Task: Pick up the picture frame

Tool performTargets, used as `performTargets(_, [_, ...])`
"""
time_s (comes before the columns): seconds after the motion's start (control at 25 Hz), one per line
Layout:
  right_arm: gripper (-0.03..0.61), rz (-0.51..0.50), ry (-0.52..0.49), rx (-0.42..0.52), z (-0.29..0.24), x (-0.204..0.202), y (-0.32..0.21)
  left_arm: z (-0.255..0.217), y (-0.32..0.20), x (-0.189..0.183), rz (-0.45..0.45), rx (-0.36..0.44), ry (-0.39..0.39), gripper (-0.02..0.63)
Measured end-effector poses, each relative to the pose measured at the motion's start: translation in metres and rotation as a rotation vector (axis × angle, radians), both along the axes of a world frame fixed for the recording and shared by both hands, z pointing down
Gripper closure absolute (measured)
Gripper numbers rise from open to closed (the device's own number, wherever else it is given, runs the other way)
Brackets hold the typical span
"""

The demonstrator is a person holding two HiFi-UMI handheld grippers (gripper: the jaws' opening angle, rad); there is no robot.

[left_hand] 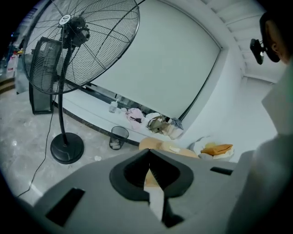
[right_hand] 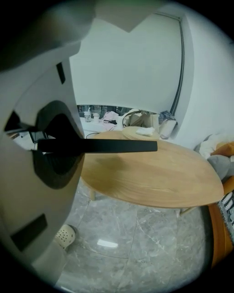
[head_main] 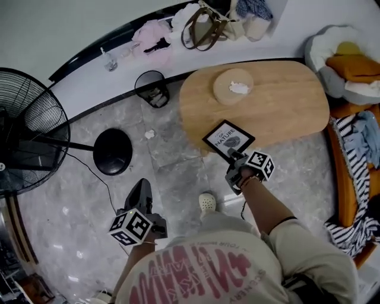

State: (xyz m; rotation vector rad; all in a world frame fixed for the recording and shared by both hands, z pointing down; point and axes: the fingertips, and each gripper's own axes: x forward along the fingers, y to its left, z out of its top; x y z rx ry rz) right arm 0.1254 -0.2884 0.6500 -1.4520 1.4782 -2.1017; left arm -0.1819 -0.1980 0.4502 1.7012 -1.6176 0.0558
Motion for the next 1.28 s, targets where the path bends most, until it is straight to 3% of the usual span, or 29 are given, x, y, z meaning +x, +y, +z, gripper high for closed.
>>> performTargets(0.24, [0.537,-0.046,0.000,0.122,-0.070,0.006,-0.032,-0.032,-0.031,0.020,0.049,0.106,0.028,0.611])
performTargets(0.64, [0.537,-0.004,-0.046,0.467,-0.234,0.010,-0.063,-0.109,-0.037,0.022,0.039,0.291,0.072,0.611])
performTargets(0.92, [0.537,-0.026,-0.064,0.651,-0.310,-0.003,-0.023,-0.173,-0.020,0.020,0.117,0.522,0.084,0.611])
performTargets(1.08, [0.537,-0.044,-0.037,0.729,-0.364,-0.011,-0.002,-0.215,-0.018,0.013,0.130,0.557,0.104,0.611])
performTargets(1.28, [0.536,-0.053,0.003,0.819,-0.401,-0.029,0.045,-0.235,0.013,0.001,0.156,0.598,0.114,0.611])
